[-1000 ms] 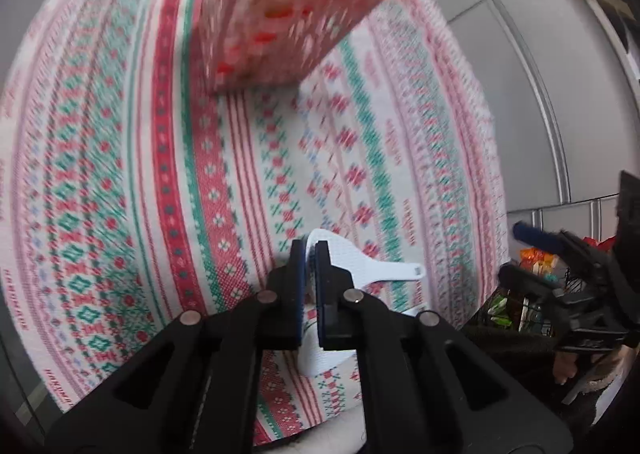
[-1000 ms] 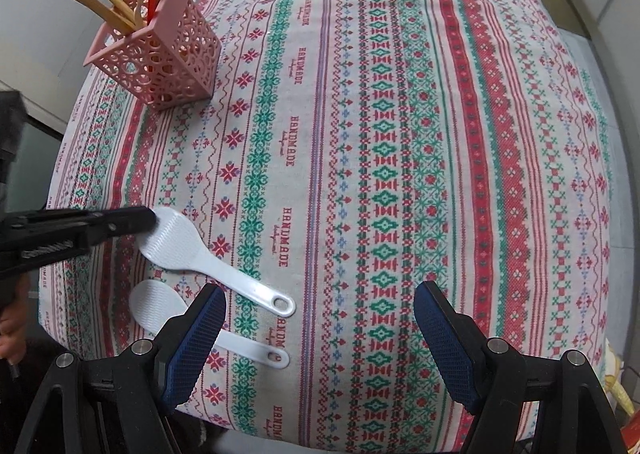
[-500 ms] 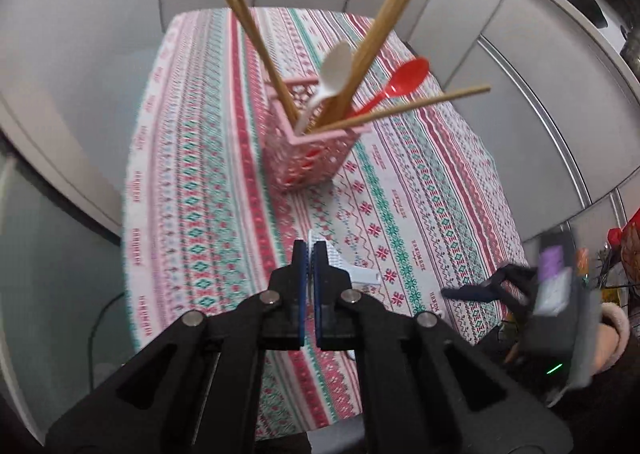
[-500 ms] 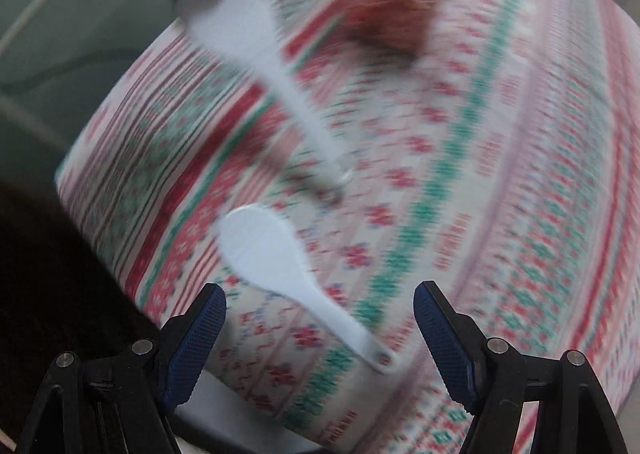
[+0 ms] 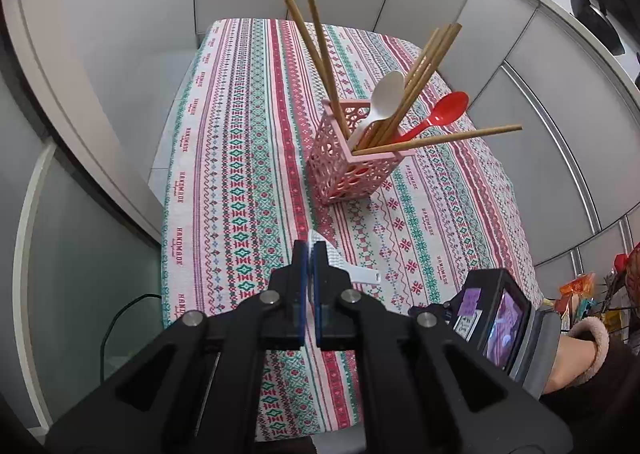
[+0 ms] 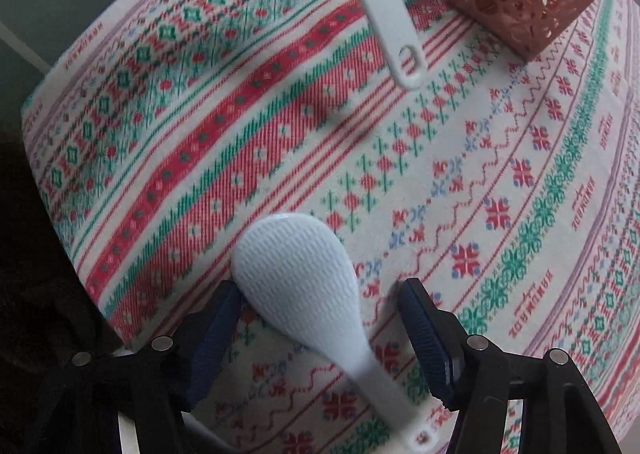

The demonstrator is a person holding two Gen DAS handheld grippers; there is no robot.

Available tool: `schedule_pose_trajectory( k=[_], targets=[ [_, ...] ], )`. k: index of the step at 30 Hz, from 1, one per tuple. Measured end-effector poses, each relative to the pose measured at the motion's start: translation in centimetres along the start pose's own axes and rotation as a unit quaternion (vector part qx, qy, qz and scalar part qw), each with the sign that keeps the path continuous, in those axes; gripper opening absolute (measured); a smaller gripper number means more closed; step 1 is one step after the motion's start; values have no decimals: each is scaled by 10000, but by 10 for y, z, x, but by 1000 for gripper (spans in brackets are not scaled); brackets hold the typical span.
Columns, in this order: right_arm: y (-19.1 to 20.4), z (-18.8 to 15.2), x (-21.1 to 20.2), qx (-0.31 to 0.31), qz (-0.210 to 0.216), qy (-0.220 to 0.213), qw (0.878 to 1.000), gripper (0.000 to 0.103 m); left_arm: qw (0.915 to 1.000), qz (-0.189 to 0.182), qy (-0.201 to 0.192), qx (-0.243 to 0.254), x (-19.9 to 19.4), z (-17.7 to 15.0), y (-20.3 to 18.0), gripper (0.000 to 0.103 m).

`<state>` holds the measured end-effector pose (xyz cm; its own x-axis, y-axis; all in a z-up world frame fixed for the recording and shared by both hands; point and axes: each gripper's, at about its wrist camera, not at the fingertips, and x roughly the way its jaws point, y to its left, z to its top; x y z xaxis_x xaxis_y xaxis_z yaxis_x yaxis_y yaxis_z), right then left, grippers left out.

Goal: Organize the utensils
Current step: 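Close the left gripper on a rice paddle while the right gripper grasps the other, then lift both rice paddles upright and carry them over the pink holder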

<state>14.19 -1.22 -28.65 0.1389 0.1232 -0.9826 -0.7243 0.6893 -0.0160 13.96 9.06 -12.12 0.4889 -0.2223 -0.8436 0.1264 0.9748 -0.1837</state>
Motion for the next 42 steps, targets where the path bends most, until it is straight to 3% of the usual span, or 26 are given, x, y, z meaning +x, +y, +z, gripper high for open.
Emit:
schedule_pose_trajectory(
  k=[7,12,21,27,33,38,42],
  targets=[
    [-9,21,4,-9,45,-132,9999,68,10000,55,2,-40,2,1,3,3],
    [-11,26,4,-50,77,-293,9995,48,10000,72,42,-34,5,1,2,3],
    [-23,22,-2,165,107,-411,9990,48,9998,195,15,-2,8,1,-1,3],
    [-48,18,-41,626,-58,-988,9931,48,9980,276,-554,161,-17,9,-14,3],
    [-78,10,-91,1206,-209,-1781,9764,48,9901,465,-1254,422,-53,18,-32,3],
    [-91,-2,-123,1636,-335,-2302,9587,48,9732,1097,-1808,901,-73,29,-58,3],
    [-109,-10,-139,1946,-382,-2640,9439,48,9623,1384,-1945,1307,-67,47,-79,3]
  ],
)
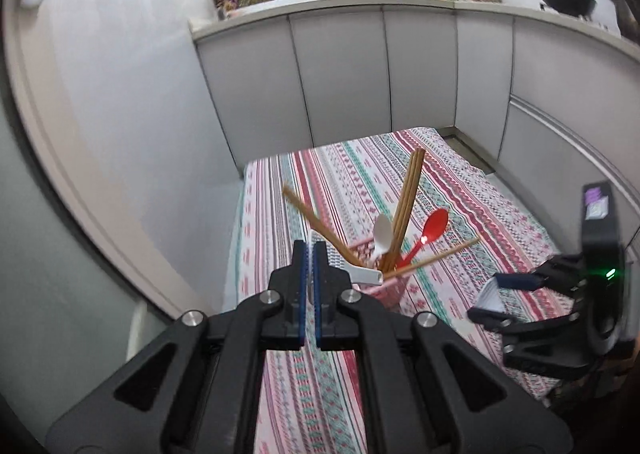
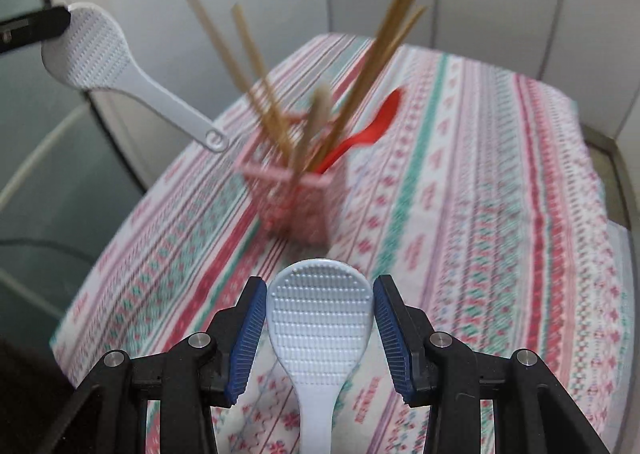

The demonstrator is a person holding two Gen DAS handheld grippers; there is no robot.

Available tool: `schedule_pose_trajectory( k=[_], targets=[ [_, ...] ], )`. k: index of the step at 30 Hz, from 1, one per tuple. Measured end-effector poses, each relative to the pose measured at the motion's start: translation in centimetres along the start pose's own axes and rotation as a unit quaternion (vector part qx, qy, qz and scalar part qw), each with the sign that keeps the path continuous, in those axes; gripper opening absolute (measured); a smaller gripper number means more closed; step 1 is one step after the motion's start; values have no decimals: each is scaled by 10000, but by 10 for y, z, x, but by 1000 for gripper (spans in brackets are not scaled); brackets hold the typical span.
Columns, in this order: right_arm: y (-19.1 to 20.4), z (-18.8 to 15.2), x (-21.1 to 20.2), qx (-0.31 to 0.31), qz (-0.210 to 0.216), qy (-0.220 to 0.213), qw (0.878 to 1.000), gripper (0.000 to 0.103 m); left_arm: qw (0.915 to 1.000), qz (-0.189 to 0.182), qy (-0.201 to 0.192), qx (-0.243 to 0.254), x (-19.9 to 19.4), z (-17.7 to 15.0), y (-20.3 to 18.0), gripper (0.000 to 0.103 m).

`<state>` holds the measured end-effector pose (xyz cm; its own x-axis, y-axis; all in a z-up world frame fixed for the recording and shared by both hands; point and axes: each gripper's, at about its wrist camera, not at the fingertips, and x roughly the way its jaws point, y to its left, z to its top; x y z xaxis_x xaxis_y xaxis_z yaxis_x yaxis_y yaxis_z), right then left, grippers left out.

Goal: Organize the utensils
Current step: 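Lift both rice paddles upright and carry them over the pink holder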

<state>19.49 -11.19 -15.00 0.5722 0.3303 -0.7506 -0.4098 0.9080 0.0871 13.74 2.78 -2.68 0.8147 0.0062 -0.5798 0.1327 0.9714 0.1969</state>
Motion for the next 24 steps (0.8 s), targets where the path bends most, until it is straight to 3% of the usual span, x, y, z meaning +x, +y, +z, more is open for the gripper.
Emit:
schedule_pose_trajectory(
  k=[9,18,24],
  targets=[
    [-27,11,-18,432,-28,-347,9985,48,9963,233,473,674,54,9,-29,3],
    [-45,14,-30,695,-117,-532,9961,48,9932,260,798,810,82,5,-43,3],
    [-52,20,-43,865,-144,-807,9929,48,9944,-236,958,372,94,3,-35,4]
  ],
)
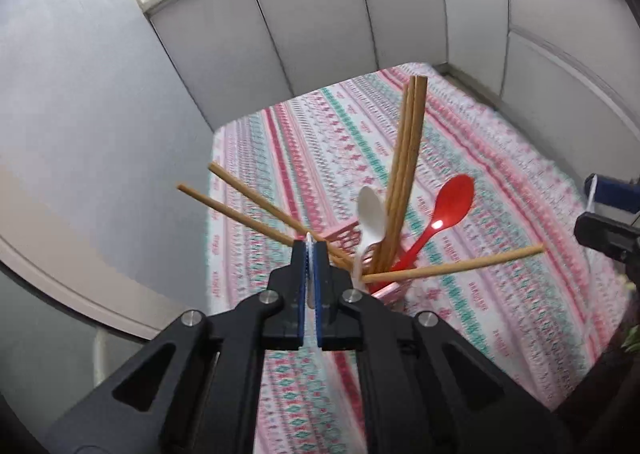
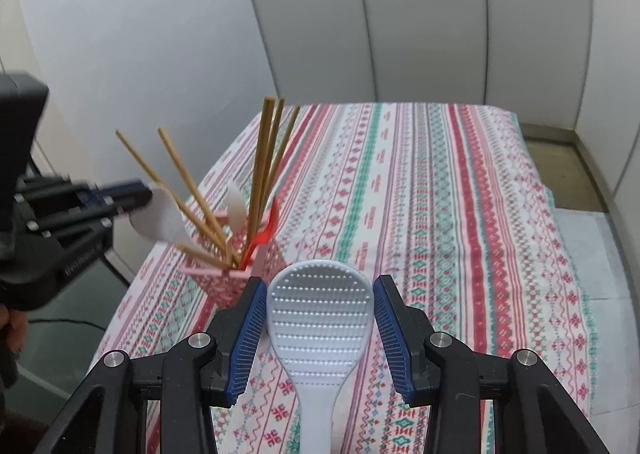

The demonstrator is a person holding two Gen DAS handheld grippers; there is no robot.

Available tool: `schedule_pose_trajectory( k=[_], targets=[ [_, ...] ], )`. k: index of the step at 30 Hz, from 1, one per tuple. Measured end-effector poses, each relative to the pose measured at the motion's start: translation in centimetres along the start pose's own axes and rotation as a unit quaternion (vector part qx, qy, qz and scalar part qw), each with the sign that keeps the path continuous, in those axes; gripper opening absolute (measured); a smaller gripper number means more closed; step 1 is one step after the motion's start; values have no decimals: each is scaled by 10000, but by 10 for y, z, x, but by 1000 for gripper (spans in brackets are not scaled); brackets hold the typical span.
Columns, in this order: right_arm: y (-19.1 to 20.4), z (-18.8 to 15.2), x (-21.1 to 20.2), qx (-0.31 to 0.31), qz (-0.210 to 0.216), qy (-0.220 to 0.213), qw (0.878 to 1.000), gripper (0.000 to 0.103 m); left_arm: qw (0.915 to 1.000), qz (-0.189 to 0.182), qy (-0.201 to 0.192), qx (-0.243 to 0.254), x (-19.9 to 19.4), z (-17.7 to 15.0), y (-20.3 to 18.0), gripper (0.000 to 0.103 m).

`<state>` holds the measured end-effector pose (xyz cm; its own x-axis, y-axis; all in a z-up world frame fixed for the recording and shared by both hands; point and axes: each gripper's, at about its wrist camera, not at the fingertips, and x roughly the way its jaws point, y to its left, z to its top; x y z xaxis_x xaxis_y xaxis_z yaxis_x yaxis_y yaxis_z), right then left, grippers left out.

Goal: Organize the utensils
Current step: 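Lift both rice paddles upright and carry them over the pink holder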

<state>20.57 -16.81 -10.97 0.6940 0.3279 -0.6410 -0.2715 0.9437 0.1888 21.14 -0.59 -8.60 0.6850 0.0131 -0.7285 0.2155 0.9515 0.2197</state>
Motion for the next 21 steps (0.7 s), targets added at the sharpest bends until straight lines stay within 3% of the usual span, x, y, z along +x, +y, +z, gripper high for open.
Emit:
schedule_pose_trajectory(
  k=[2,4,6,8,12,21],
  targets=[
    [1,4,-3,46,0,-122,9999,48,9995,-248,28,-199,1,2,4,6],
    [2,9,-7,108,24,-246,9996,48,9981,-485,25,-389,-1,1,10,15],
    [4,15,-11,168,77,-384,9991,48,9960,-642,15,-617,-6,-1,16,33],
    [9,24,-16,197,91,-596,9980,48,9930,-838,-20,-827,-13,-5,23,37],
    [22,45,-27,331,134,-1068,9936,48,9869,-967,-52,-1292,-28,-20,43,63],
    [73,71,-6,506,233,-1756,9829,48,9801,-721,673,-1722,-7,-54,68,65]
  ],
)
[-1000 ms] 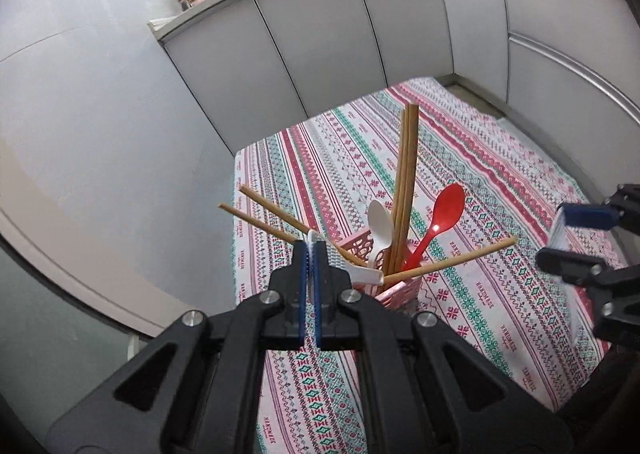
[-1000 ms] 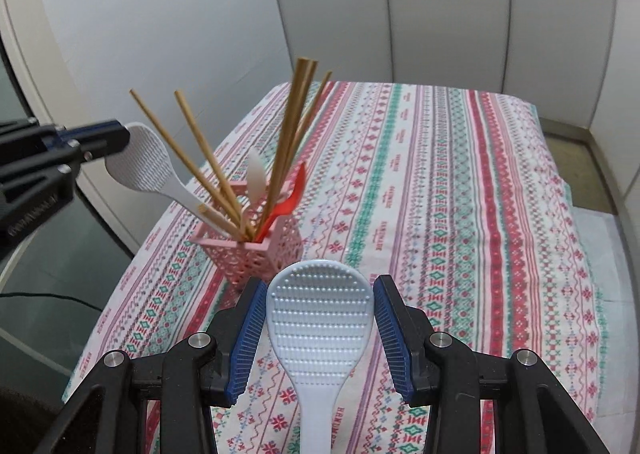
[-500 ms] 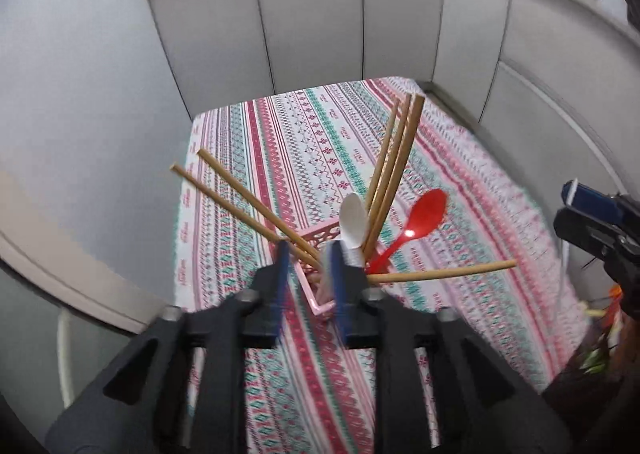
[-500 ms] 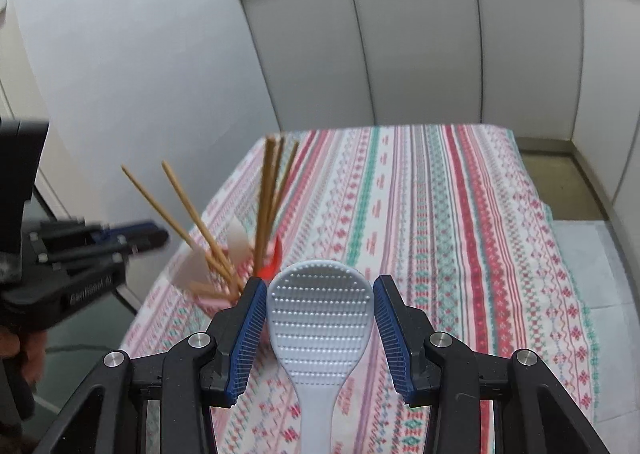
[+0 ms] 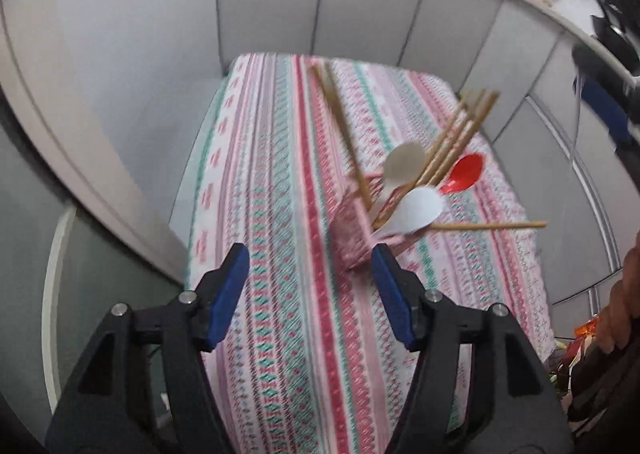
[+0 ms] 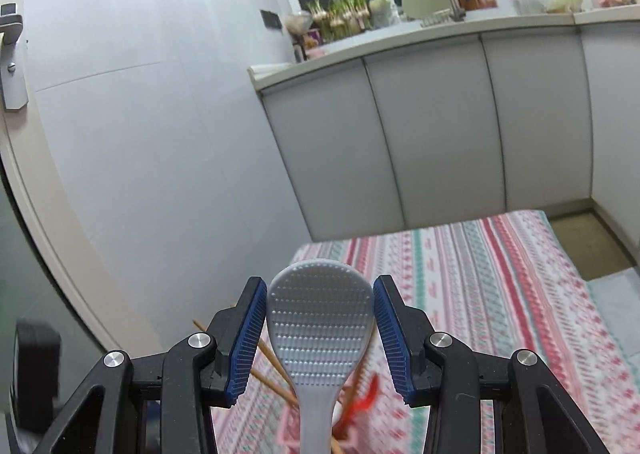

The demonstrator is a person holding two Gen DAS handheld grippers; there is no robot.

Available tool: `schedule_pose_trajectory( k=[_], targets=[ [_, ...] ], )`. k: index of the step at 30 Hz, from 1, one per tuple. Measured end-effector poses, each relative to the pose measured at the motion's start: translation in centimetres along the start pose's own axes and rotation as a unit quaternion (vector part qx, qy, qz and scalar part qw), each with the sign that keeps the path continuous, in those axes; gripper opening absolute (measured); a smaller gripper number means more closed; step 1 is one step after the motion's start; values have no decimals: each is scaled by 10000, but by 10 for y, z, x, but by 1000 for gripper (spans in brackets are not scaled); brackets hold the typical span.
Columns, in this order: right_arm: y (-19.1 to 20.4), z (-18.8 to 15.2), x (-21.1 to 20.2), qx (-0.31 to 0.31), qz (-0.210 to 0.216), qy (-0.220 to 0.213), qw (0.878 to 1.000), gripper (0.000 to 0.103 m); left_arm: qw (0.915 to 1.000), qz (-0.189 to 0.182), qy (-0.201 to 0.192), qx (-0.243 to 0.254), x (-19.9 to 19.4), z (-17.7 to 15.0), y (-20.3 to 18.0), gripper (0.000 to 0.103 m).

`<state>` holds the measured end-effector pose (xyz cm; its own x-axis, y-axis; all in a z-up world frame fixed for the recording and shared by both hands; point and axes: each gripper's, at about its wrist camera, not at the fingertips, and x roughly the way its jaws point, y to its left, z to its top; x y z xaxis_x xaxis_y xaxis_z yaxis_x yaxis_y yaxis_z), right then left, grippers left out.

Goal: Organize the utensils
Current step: 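Lift both rice paddles upright and carry them over the pink holder, then open both grippers to drop the rice paddles into the pink holder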

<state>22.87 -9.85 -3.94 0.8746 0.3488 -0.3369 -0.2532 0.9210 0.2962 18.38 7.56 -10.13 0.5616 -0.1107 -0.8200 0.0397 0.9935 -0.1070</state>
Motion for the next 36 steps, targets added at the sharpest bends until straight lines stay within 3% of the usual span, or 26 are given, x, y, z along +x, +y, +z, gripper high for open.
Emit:
schedule_pose_trajectory(
  k=[6,13,20,28,36],
  targets=[
    [19,-10,31,27,-252,-244,9994,48,9988,296,373,110,16,-9,9,74],
    [24,-26,63,-48,-601,-490,9970,48,9954,509,811,-31,35,-14,32,75],
    [29,-41,79,-182,-958,-708,9927,48,9949,619,768,-197,36,-9,48,75],
    [24,-52,93,-92,-942,-494,9943,50,9951,583,756,-239,39,-7,48,75],
    [24,-44,78,-154,-812,-364,9959,61,9965,535,593,-239,33,-6,41,75]
  ],
)
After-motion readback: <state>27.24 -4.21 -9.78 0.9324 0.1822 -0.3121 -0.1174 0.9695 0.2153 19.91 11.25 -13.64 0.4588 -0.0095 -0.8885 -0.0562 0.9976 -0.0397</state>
